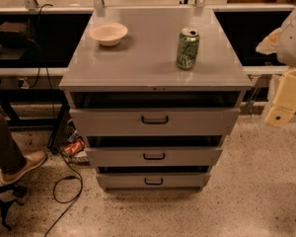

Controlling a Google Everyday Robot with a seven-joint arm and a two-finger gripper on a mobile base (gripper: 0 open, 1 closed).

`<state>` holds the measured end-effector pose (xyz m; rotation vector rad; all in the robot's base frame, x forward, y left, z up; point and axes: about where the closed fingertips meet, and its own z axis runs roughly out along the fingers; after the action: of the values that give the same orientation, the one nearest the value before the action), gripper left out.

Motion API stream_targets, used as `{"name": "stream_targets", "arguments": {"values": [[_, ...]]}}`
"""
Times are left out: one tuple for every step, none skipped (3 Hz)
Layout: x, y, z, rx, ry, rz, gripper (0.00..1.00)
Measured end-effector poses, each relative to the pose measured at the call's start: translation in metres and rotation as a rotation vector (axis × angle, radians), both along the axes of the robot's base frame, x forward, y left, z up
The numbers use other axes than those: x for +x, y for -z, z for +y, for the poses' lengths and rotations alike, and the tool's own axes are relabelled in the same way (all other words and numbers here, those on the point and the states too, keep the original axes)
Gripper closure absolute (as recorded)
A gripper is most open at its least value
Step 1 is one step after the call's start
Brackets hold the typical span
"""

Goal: Open middle drawer

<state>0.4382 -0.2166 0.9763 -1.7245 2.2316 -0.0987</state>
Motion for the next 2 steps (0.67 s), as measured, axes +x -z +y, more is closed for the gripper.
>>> {"name": "stream_targets", "arguments": {"values": [[0.000,0.000,0.000,0.000,0.000,0.000,0.00],[-0.006,0.021,0.004,-0.002,-0.026,0.010,0.00]]}}
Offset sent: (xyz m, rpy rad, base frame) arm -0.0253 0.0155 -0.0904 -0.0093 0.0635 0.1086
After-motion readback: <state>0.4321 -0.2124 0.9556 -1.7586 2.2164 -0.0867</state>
